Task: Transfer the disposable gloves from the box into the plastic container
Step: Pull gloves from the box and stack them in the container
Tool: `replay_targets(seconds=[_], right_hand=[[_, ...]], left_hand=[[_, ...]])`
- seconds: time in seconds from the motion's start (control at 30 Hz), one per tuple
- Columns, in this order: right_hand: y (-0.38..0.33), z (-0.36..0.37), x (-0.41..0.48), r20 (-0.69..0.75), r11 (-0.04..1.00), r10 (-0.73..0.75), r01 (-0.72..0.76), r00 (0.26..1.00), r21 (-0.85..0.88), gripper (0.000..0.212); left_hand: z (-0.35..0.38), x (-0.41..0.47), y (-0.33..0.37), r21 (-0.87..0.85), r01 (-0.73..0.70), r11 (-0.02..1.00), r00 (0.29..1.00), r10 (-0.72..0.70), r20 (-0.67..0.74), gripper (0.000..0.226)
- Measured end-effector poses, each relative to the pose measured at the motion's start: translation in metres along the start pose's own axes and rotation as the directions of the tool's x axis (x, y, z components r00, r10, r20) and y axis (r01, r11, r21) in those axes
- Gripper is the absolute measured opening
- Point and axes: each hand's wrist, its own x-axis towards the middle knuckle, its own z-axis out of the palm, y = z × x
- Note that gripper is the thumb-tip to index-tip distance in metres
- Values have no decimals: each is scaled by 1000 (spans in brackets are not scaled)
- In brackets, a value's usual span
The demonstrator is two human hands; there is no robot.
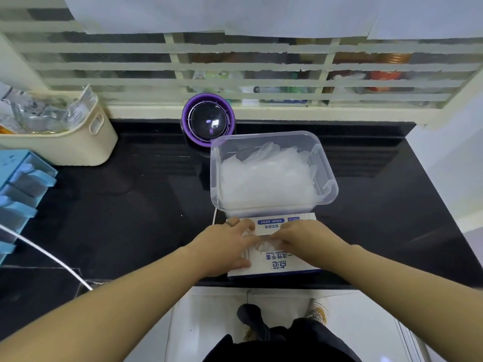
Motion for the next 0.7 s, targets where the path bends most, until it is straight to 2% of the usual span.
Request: replay_targets(seconds=[0.17,0.37,0.47,0.57,0.7], right_hand=[[-9,5,12,46,994,80,-83,996,73,31],[-8,-10,-5,-167,962,142,-97,976,254,20],[-9,-21,-14,-183,920,199,-120,963,373,18],[-11,-39,-20,-288,837,286,-91,914,540,14],[-13,-76,-27,-428,783,341,-1,837,623,7]], left_hand=[[6,-2,-1,-69,22,997,999,-25,-44,64],[6,-1,-4,-85,31,996,999,-34,-42,69],[2,2,-2,-70,42,997,999,-43,-6,65],[0,3,0,-71,102,992,994,-99,40,70],[-11,4,-1,-68,54,996,995,-48,83,62]])
